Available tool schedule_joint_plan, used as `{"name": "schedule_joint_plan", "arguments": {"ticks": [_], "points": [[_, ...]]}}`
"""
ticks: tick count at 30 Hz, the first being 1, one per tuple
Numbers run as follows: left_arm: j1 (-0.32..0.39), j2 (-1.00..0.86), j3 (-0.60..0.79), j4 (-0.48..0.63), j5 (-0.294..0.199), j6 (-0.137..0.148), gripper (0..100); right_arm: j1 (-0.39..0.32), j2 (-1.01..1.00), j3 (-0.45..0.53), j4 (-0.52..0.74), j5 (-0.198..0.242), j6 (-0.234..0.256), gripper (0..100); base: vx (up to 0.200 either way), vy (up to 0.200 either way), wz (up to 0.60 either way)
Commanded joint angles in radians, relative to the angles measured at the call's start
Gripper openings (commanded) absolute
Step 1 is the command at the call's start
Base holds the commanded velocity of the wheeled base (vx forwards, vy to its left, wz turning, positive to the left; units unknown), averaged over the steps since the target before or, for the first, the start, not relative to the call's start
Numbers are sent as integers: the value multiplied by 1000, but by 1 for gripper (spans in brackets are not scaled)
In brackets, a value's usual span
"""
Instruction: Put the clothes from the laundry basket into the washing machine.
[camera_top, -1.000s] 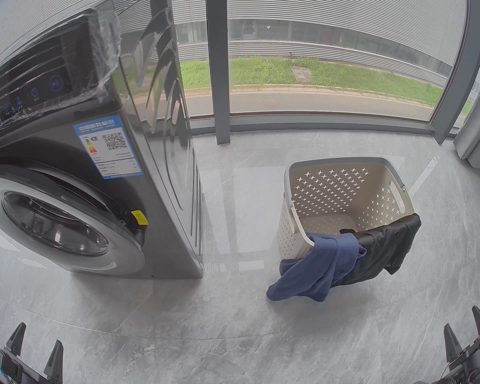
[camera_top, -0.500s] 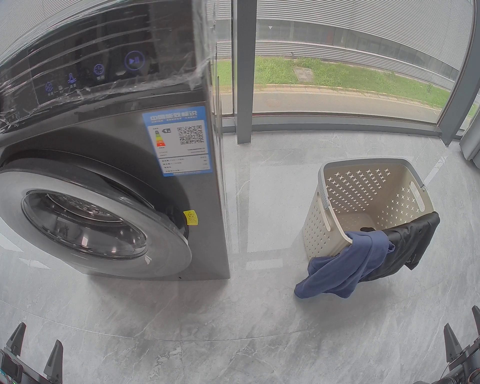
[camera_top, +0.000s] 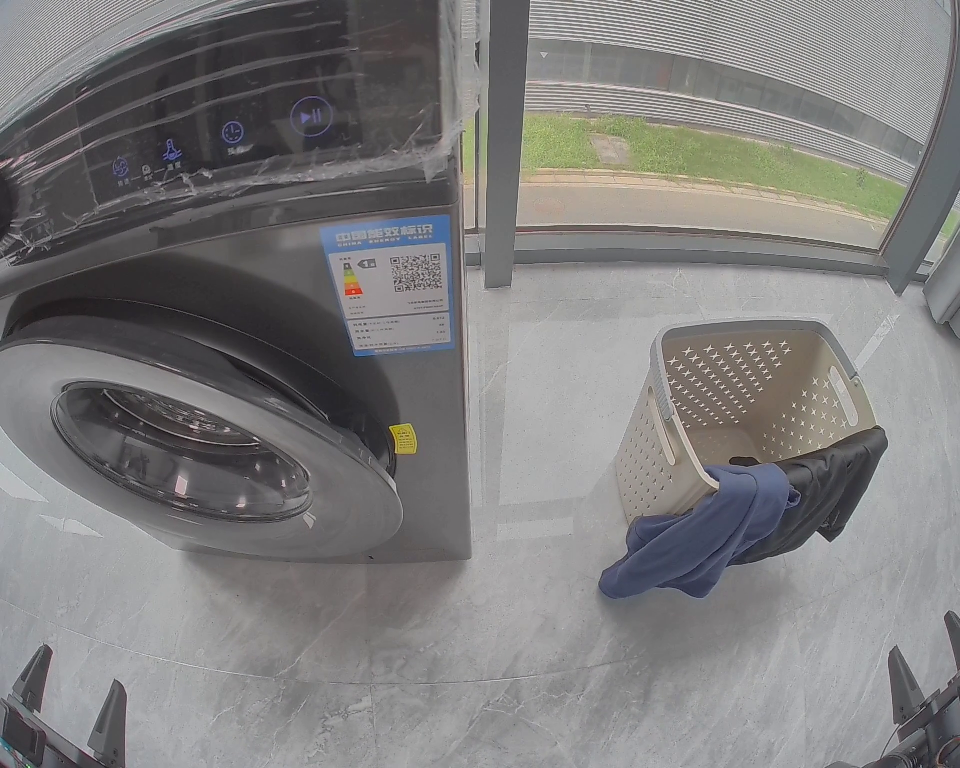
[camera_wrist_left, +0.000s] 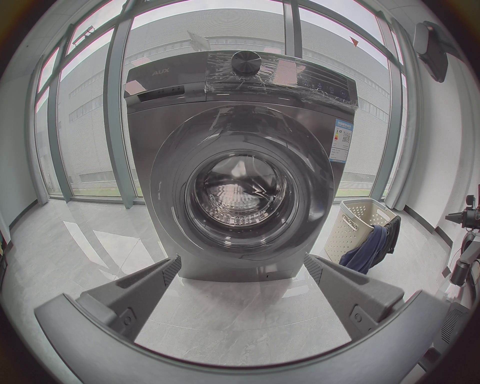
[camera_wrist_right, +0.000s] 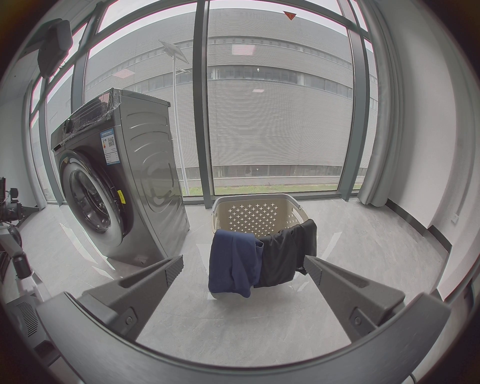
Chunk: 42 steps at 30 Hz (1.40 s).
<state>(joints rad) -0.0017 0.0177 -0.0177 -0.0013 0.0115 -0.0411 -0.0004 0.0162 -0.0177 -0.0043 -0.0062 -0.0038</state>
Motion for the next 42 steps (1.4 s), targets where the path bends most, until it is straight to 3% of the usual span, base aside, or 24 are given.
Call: {"name": "schedule_joint_plan", "arguments": {"ticks": [1, 6, 18, 30, 36, 42], "points": [[0, -16, 16, 0, 1, 0, 100, 0, -16, 18, 0, 0, -1, 100, 0, 200, 0], [0, -16, 16, 0, 1, 0, 100, 0, -16, 18, 0, 0, -1, 100, 0, 200, 0], [0, -16, 16, 0, 1, 0, 100, 0, -16, 18, 0, 0, -1, 100, 0, 0, 150], [0, -16, 16, 0, 1, 0, 100, -1, -16, 18, 1, -1, -1, 100, 0, 200, 0], [0, -16, 16, 0, 1, 0, 100, -1, -16, 18, 0, -1, 1, 100, 0, 0, 300], [0, -16, 16, 0, 1, 0, 100, -1, -16, 18, 0, -1, 1, 100, 0, 200, 0]]}}
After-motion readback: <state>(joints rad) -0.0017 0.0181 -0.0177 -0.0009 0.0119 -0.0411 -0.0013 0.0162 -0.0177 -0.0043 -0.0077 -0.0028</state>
